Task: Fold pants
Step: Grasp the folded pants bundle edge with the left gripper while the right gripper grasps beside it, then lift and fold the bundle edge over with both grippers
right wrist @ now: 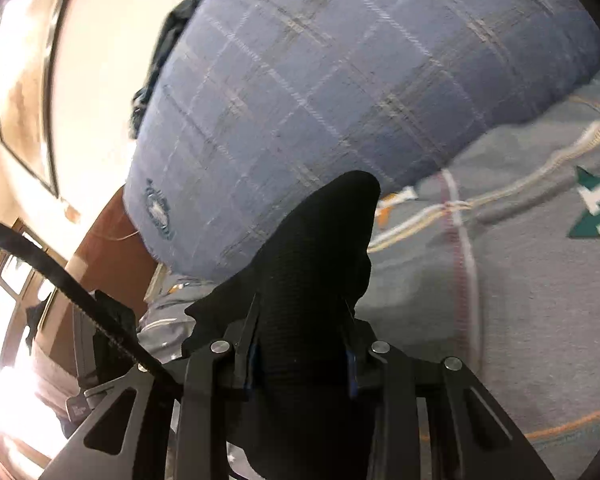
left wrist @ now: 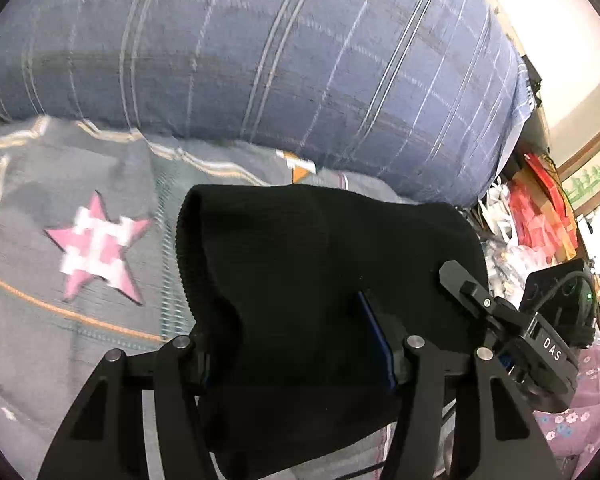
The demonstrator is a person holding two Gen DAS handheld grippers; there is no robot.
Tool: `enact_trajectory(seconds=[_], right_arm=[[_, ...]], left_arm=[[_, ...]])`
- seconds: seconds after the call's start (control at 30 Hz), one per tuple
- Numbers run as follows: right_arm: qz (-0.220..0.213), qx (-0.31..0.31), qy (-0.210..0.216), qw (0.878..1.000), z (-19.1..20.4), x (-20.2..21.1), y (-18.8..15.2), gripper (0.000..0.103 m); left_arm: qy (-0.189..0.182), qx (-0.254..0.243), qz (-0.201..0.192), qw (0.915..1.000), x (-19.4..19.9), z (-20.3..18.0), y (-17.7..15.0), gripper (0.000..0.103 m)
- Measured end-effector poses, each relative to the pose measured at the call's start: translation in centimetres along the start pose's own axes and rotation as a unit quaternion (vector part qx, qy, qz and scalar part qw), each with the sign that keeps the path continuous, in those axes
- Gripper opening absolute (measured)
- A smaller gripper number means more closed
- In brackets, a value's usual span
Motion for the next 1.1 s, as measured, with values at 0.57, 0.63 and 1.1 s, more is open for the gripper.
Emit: enact_trajectory(seconds=[0.57,0.63,1.1], right_arm=[[0.063,-0.064,0.046,0.995,-2.2,-2.8,-1.7,0.034],[0.054,-0.065,0.037,0.996,-2.6,-2.3,-1.4,0.034],[0.014,-0.032,-0.115,0.993,-4.5,-0.3,-0.5,0.06]], left_arm=[[-0.005,0.039,0.009,0.9992,-0.1,3.5,-0.9,0.057],[0.0,0.026,0.008,0.9996,-0.7,2.6,-0.2,0.057],[-0.007,0.029,0.01,0.9995,1.3,2.6,0.4,0.068]])
Point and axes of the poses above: each gripper's, at about its wrist camera, not at the fingertips, and x roughly against the way its jaws point, z to its left, y to its top, the point moved 5 cm from there along -x, roughly the way its jaws point, and after that the axes turned 5 degrees about z, right-handed, at the moved point
